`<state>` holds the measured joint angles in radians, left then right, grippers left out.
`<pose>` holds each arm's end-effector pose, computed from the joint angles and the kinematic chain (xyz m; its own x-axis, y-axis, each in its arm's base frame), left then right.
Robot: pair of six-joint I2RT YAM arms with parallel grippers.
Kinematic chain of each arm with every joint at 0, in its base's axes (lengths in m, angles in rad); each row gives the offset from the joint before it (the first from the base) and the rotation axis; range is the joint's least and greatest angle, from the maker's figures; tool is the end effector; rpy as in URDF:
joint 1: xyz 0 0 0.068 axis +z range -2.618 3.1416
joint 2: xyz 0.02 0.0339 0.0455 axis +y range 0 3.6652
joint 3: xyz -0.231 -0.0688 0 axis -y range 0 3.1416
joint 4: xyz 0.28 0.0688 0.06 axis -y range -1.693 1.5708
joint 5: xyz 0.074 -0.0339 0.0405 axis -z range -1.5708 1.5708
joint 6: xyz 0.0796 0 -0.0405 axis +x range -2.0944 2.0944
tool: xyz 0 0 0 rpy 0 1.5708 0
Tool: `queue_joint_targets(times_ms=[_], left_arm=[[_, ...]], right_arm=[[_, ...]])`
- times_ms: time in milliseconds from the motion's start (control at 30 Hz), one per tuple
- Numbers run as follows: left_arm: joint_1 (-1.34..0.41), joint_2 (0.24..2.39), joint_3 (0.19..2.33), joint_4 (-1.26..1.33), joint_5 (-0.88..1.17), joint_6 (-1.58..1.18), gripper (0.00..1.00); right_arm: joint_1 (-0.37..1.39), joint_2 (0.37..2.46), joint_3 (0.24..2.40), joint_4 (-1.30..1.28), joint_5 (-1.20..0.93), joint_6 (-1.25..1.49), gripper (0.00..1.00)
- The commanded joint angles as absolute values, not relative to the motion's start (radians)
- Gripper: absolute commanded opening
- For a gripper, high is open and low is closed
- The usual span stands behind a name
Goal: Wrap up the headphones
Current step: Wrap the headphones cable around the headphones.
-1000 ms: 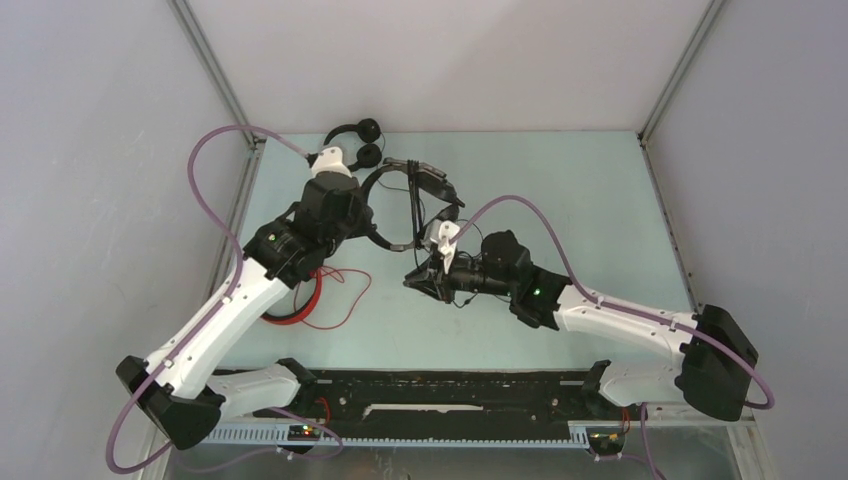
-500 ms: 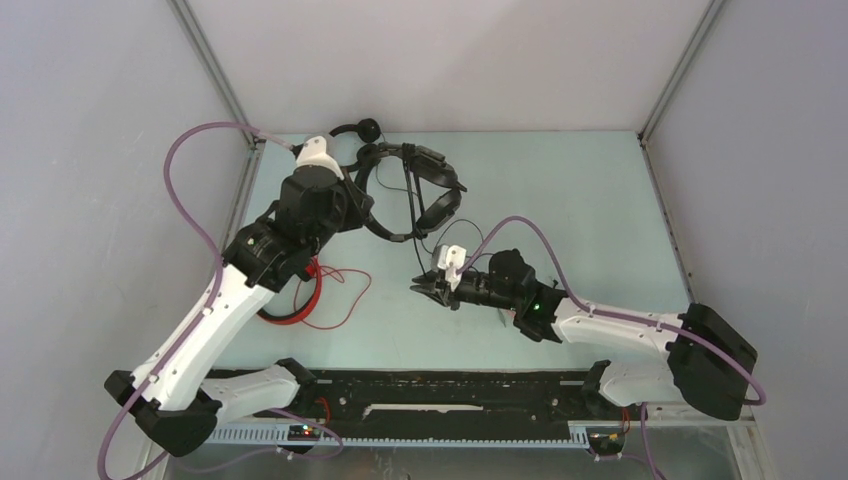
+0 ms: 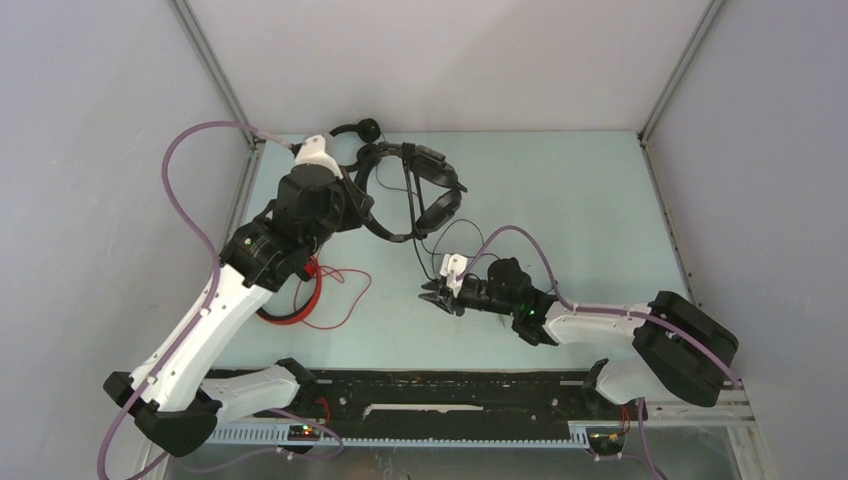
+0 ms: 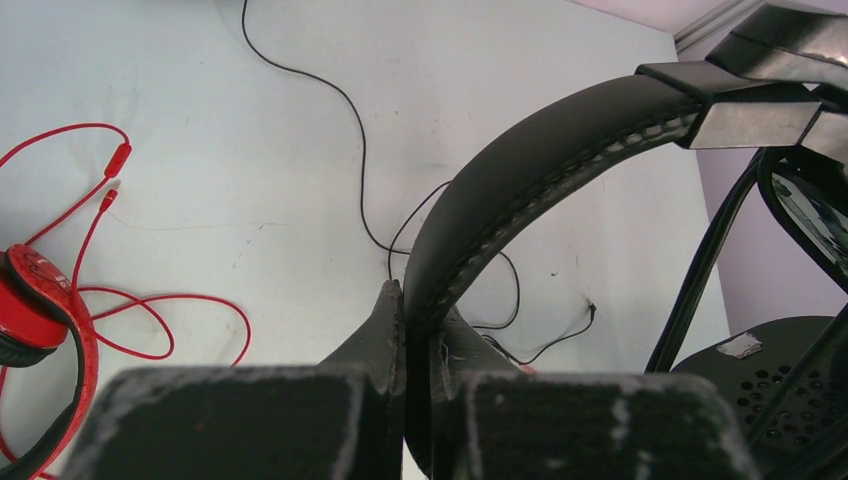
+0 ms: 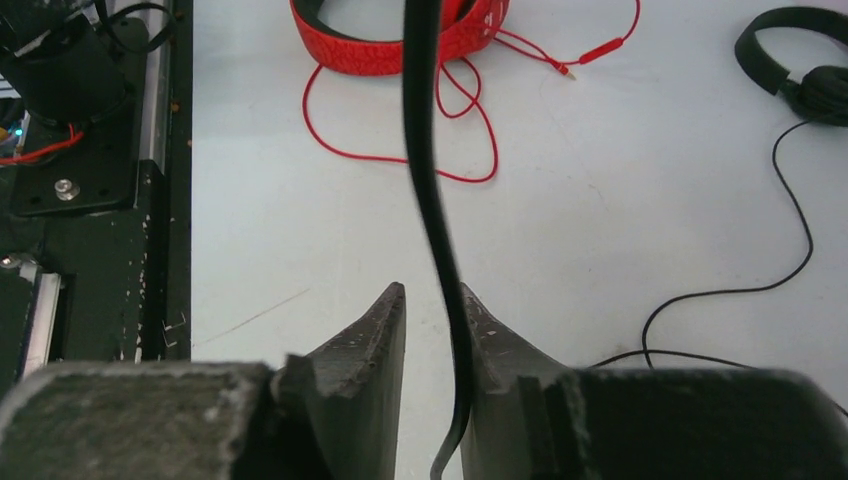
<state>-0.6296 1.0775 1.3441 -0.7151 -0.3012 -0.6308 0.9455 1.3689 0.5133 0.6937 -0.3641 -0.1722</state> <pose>0.2565 -0.1576 0.3836 -0.4872 -0.3419 -0.8036 0.0729 0.9010 -0.4276 0.1813 0.2996 0.1438 0.0721 -0.1737 -0.9822 -0.9653 0.2357 -0.1126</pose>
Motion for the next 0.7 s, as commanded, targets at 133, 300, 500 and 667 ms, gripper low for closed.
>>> queue_joint_targets(times_ms=[133,300,500,667], left_arm=[[-0.621,1.042,1.444,-0.656,-0.252,-0.683,0.00],[-0.617,1.040,1.446,-0.654,-0.246,-0.685,0.00],[-0.605,1.041,1.451,-0.655,-0.215,-0.695,0.00],[-0.597,1.029,1.449,-0.646,-0.172,-0.704,0.00]], right_arm=[[0.897,1.427,0.475,0.791,-0.454,-0.144,0.31],[0.879,1.465,0.447,0.835,-0.445,-0.142,0.30],[0.857,1.497,0.436,0.871,-0.443,-0.120,0.24],[0.836,1.513,0.427,0.910,-0.464,-0.086,0.10]])
